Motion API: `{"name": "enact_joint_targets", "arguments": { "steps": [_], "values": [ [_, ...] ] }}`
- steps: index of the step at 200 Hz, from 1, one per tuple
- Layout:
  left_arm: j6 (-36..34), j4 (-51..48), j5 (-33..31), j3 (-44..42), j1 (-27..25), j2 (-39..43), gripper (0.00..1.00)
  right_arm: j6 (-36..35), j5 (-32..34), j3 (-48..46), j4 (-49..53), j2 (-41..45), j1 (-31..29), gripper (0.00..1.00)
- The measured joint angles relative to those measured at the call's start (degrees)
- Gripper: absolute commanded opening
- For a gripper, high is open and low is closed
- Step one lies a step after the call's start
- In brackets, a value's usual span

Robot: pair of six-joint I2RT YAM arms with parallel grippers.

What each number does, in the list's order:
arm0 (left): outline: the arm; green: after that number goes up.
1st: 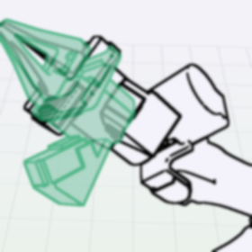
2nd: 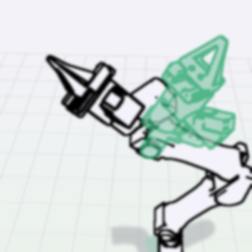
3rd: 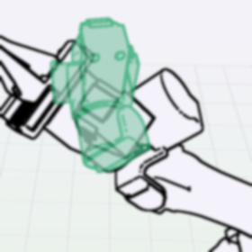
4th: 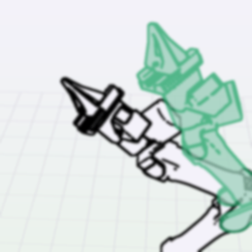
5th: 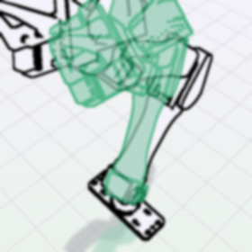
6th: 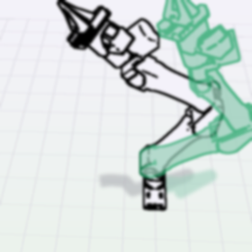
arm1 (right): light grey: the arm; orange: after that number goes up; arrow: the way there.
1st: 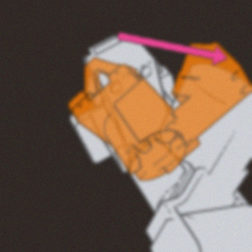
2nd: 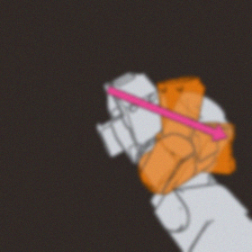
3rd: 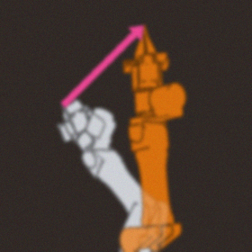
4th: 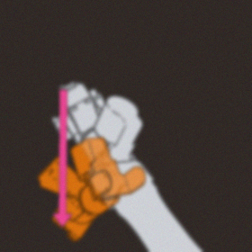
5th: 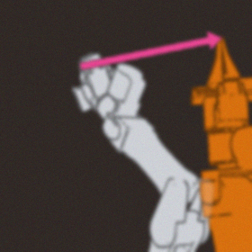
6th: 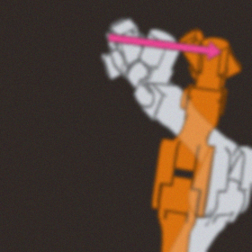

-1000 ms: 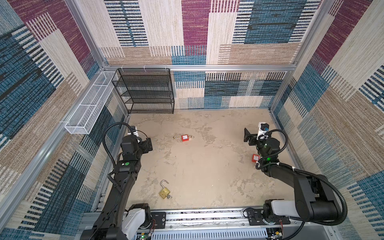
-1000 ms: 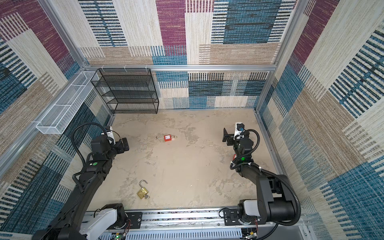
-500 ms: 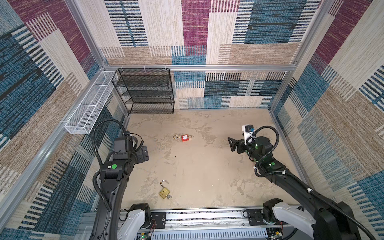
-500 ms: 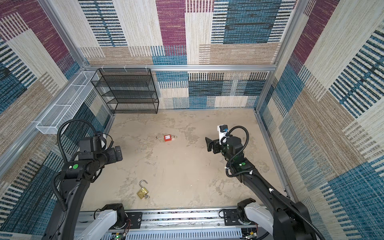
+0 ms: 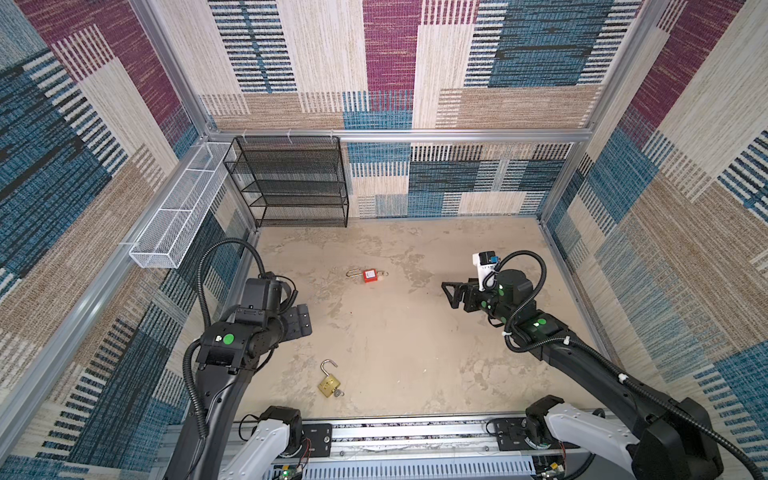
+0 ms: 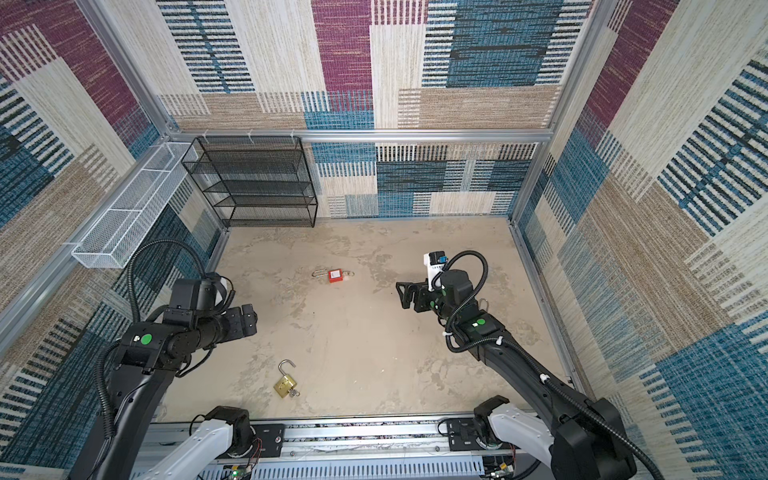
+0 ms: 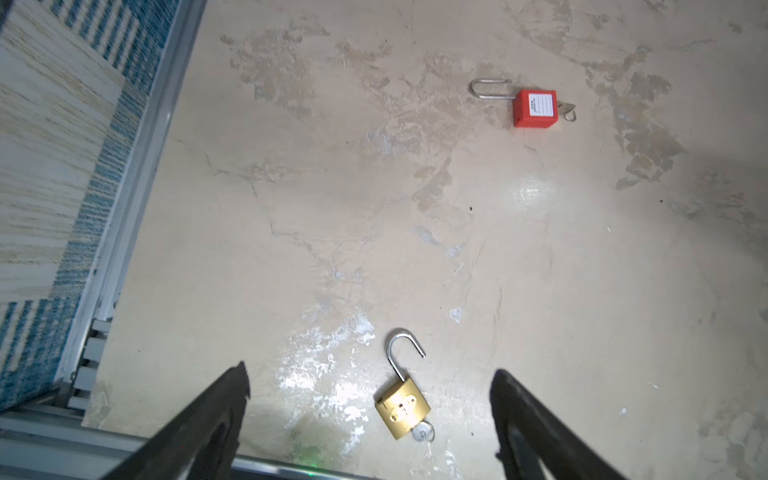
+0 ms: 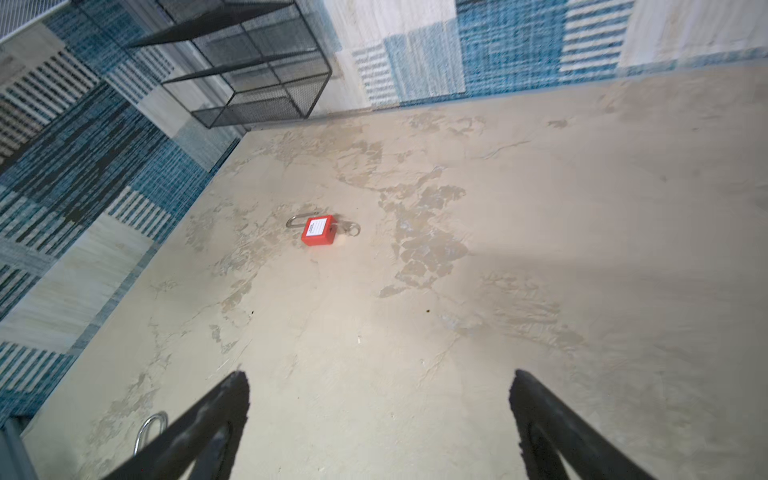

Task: Lock with the key

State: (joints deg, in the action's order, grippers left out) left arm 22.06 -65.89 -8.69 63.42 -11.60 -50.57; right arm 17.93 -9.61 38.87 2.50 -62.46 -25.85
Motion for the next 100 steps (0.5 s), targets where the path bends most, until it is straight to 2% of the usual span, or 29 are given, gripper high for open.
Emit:
{"name": "enact_joint_targets", "arguments": {
  "steps": [54, 100],
  "values": [
    [14.03, 0.26, -1.40, -9.77, -11.50, -7.50, 0.88, -1.38, -6.36, 2.80, -3.43, -9.16, -0.79, 0.99],
    [24.68, 2.49, 2.05, -20.33, -16.85, -6.10, 0.81, -2.86, -10.73, 3.61, -6.25, -14.43, -0.83, 0.99]
  ]
}}
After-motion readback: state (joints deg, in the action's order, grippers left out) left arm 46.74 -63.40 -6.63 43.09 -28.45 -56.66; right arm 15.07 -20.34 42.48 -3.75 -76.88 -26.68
